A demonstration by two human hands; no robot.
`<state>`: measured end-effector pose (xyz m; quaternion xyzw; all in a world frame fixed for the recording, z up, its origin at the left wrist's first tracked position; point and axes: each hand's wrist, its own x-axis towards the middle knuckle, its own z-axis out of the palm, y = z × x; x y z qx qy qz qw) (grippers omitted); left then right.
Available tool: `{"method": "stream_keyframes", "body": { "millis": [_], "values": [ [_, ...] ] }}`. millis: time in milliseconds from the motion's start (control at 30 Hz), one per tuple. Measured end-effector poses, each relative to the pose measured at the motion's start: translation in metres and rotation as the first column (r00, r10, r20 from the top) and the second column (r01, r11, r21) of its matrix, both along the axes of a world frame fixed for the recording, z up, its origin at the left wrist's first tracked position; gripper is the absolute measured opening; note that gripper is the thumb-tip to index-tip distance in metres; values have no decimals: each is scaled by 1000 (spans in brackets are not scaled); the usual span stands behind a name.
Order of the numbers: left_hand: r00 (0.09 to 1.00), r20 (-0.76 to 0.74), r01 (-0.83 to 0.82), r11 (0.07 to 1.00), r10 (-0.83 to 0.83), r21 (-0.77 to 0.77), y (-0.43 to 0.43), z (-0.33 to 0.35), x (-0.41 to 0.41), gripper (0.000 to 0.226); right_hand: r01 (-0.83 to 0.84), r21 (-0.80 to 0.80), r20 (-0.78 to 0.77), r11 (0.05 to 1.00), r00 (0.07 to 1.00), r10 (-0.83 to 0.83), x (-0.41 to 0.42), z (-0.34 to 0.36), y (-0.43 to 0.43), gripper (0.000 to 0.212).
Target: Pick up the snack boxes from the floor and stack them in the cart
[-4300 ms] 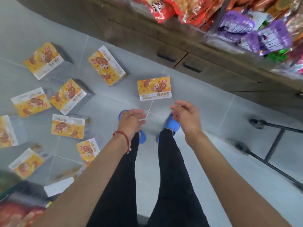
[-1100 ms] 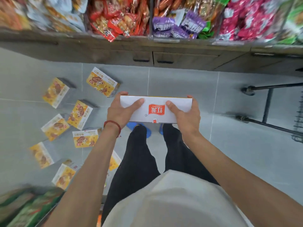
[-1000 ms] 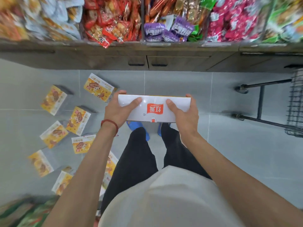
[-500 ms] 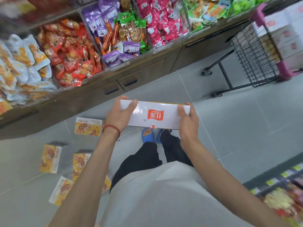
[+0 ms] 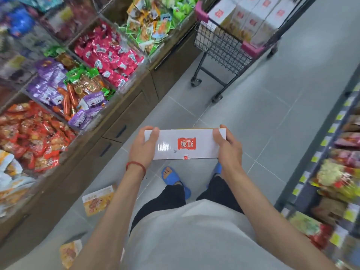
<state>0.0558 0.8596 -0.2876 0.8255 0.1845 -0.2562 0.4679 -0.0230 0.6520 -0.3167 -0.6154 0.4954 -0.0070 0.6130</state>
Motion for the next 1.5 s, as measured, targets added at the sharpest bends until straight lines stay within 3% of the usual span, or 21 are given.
{"method": "stream_keyframes", "body": {
  "millis": [167, 267, 400, 500, 600, 767, 1100, 1333, 1500],
  "values": [
    [995, 14, 104, 995, -104, 10, -68, 7, 11, 19, 74, -37, 50, 997, 996, -72, -8, 2, -55, 43],
    [993, 10, 118, 993, -119, 18, -115, 13, 18, 19, 81, -18, 44, 997, 996, -80, -11, 5, -97, 58],
    [991, 1, 136, 990, -137, 29, -182, 20, 26, 23, 68, -26, 26, 997, 997, -67, -10, 3, -162, 60],
    [990, 13, 142, 989, -143, 44, -228, 23, 30, 20, 20, -37, 47, 999, 999, -18, -4, 5, -211, 50],
    [989, 20, 143, 988, -145, 51, -274, 27, 36, 22, -31, -76, 91, 997, 995, 38, 7, 7, -258, 26],
    [991, 23, 130, 990, -131, 48, -332, 30, 64, 29, -72, -86, 88, 994, 993, 79, 37, 16, -323, 25],
    [989, 117, 63, 979, -87, 193, -401, 30, 181, 37, -81, -153, 44, 985, 995, 88, 172, 36, -404, 30],
    [993, 115, -23, 993, 10, 113, -434, 34, 271, 42, -108, -196, 27, 975, 993, 115, 284, 49, -443, 40],
    [990, 98, -105, 992, 99, 66, -455, 40, 317, 26, -146, -199, 17, 969, 988, 152, 351, 54, -463, 58]
  ]
}}
